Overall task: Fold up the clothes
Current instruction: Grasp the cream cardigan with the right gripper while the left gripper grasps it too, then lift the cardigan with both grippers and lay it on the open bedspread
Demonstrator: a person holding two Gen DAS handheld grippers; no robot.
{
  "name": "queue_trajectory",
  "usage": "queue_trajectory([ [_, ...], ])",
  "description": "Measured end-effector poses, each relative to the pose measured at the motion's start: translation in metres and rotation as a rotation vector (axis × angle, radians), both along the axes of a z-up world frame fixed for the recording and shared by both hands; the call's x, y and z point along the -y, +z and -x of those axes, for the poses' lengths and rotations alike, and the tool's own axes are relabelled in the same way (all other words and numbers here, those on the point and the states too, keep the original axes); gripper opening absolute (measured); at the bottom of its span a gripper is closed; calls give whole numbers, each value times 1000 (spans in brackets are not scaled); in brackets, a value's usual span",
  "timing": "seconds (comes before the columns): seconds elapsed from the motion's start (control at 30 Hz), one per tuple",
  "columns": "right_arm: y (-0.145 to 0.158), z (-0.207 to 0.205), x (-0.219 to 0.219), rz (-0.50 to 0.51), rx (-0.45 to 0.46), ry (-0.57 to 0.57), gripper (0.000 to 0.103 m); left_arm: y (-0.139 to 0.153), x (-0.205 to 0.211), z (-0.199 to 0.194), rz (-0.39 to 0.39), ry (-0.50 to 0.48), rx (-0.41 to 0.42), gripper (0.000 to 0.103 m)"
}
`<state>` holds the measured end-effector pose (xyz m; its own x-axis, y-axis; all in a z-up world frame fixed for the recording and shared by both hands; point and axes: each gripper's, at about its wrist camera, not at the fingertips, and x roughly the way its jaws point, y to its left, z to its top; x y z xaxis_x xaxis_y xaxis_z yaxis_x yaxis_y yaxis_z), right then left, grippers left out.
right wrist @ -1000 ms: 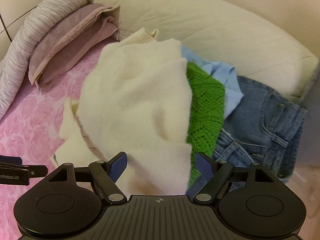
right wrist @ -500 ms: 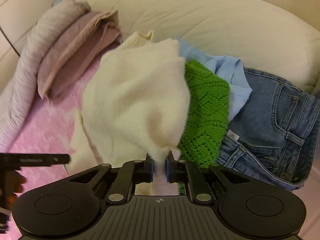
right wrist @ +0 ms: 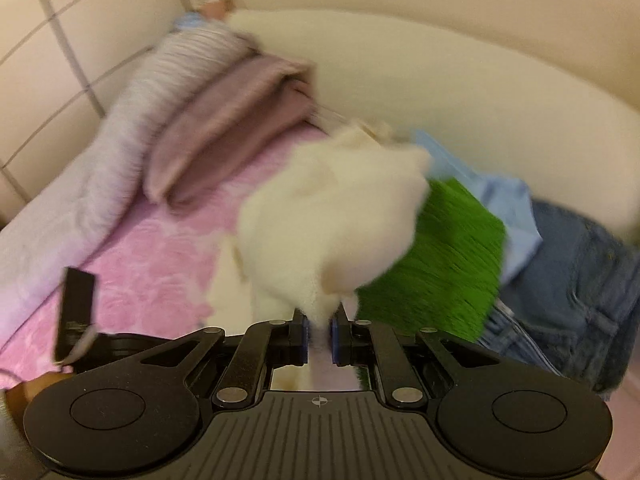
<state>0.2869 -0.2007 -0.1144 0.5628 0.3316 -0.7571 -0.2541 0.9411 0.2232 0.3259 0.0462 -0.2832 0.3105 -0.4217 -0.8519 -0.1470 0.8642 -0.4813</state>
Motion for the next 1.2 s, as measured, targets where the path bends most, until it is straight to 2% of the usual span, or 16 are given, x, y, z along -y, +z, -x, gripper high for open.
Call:
queue_trajectory([
  [0.17, 38, 39, -48, -29, 103, 131, 8, 41, -37, 54, 16, 69, 91, 30],
  [0.3, 62, 77, -99, -53, 173, 246, 8, 80, -90, 120, -34, 180, 166, 31],
  [0.57, 116, 168, -218, -174, 288, 508, 7, 154, -219, 300, -133, 531, 266, 32],
  [0.77, 164, 240, -318, -365, 323, 759, 2, 200, -298, 447, -242, 817, 314, 34],
  [0.87, 185, 270, -363, -459, 304, 872, 1, 232, -324, 516, -310, 964, 352, 34],
  [1.0, 210, 299, -412, -568, 307, 978, 1, 276, -346, 587, -427, 1118, 391, 42],
  [1.1, 217, 308, -440, -581, 336, 1002, 1, 294, -349, 613, -489, 1164, 405, 46],
  [1.2, 203, 305, -458, -495, 283, 976, 2, 295, -346, 622, -474, 1178, 378, 46],
])
